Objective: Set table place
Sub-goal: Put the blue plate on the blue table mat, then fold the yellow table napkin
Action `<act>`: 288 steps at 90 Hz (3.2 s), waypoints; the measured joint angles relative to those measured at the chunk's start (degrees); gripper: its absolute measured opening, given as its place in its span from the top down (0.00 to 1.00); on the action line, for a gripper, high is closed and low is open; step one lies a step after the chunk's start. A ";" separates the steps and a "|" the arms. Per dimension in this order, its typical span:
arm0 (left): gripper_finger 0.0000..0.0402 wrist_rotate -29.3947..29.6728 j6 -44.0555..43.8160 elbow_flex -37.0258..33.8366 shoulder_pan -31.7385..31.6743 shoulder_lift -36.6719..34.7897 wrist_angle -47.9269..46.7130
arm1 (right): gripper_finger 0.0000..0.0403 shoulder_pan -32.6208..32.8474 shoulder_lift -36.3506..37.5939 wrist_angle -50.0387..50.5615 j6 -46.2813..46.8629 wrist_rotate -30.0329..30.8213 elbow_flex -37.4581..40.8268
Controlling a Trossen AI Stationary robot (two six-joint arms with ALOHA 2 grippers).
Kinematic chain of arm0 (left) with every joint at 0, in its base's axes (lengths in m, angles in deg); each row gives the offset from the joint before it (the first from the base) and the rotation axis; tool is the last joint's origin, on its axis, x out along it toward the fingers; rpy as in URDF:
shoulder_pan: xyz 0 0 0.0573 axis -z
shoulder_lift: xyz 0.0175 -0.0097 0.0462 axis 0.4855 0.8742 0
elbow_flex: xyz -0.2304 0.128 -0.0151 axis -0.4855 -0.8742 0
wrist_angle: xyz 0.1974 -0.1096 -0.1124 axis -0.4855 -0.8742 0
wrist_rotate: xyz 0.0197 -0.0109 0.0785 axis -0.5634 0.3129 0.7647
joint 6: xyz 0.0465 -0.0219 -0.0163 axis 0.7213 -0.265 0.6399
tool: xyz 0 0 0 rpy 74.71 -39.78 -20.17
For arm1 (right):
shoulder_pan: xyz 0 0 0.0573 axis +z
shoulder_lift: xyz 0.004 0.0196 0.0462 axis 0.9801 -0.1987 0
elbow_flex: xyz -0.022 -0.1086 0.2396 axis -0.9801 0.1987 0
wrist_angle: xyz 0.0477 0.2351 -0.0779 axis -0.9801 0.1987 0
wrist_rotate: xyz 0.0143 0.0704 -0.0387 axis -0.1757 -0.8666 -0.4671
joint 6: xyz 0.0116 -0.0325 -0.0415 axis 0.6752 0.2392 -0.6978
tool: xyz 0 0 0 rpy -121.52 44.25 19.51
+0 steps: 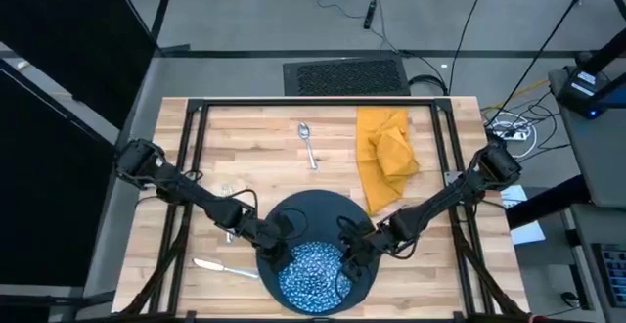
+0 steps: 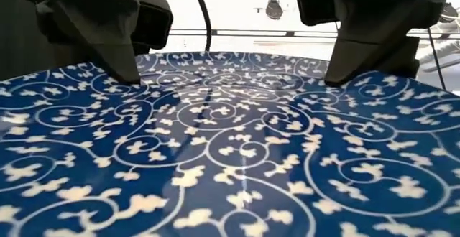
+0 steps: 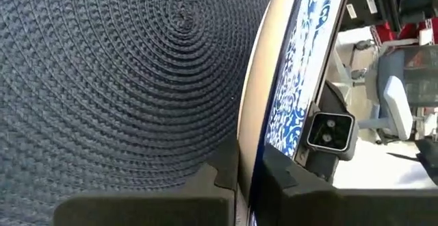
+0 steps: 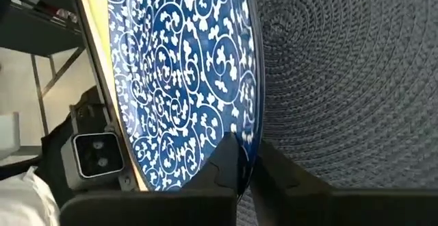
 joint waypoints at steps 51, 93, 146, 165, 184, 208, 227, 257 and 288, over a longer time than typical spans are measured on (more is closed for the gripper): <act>1.00 1.07 5.97 -0.13 -3.13 0.14 -0.79 | 1.00 -1.75 0.04 5.07 -1.21 0.64 -0.06; 1.00 1.93 7.27 -0.24 -4.77 0.22 -1.00 | 0.92 -3.18 -0.18 7.18 -3.93 1.24 0.07; 0.85 5.91 7.49 -0.24 -5.78 0.29 -1.69 | 0.69 -3.74 -0.52 9.31 -4.82 4.35 0.31; 0.85 5.37 7.27 -0.26 -6.98 0.29 -7.89 | 0.68 -4.35 -0.39 10.80 -5.25 4.85 0.29; 0.85 4.90 8.44 -0.26 -7.96 0.28 -9.13 | 0.68 -5.40 -0.31 10.91 -7.81 5.97 0.21; 0.85 2.24 12.78 -0.26 -10.74 0.25 -9.98 | 0.68 -8.27 -0.22 12.70 -13.13 6.12 0.18; 0.85 -4.62 16.43 -0.26 -15.28 -1.73 -13.15 | 0.68 -11.20 2.83 14.74 -21.62 8.57 0.18; 0.85 3.25 24.93 -0.26 -22.48 -19.01 -21.27 | 0.68 -13.07 18.28 29.11 -34.61 24.34 0.07; 0.85 19.55 25.78 -0.31 -22.49 -19.42 -20.00 | 0.68 -9.03 19.98 40.25 -40.41 35.32 2.47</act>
